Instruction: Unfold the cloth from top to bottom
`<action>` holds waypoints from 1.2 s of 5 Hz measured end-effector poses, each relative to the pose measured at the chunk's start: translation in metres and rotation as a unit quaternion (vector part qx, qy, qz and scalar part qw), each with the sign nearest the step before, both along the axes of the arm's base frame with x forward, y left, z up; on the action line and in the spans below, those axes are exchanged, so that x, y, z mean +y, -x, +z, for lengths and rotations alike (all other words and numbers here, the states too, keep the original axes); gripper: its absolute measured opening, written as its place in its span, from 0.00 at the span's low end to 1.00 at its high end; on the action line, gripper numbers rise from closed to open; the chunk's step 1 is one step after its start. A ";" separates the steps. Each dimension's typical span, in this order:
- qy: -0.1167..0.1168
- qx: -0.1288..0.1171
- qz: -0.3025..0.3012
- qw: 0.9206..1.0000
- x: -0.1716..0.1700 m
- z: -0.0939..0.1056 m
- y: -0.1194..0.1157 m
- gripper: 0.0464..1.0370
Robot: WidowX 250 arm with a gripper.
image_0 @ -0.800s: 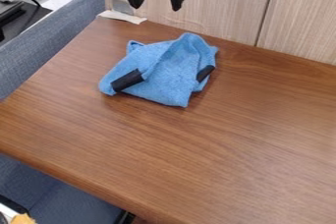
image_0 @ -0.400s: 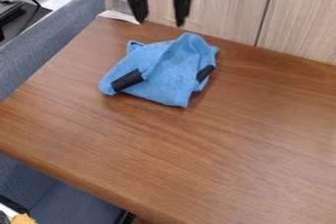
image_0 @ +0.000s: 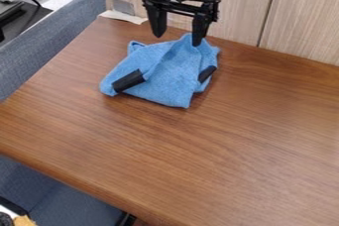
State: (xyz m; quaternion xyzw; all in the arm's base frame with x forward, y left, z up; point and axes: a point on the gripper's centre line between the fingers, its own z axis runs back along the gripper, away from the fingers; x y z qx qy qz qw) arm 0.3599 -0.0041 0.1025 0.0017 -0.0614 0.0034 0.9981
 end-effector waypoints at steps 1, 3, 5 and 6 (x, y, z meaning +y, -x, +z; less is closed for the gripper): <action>-0.021 0.017 0.015 1.000 0.004 -0.014 -0.005 0.96; -0.035 0.042 0.040 0.998 0.018 -0.029 -0.006 0.90; -0.058 0.078 0.044 0.994 0.028 -0.047 -0.004 0.31; -0.055 0.078 0.037 0.995 0.026 -0.049 -0.003 0.10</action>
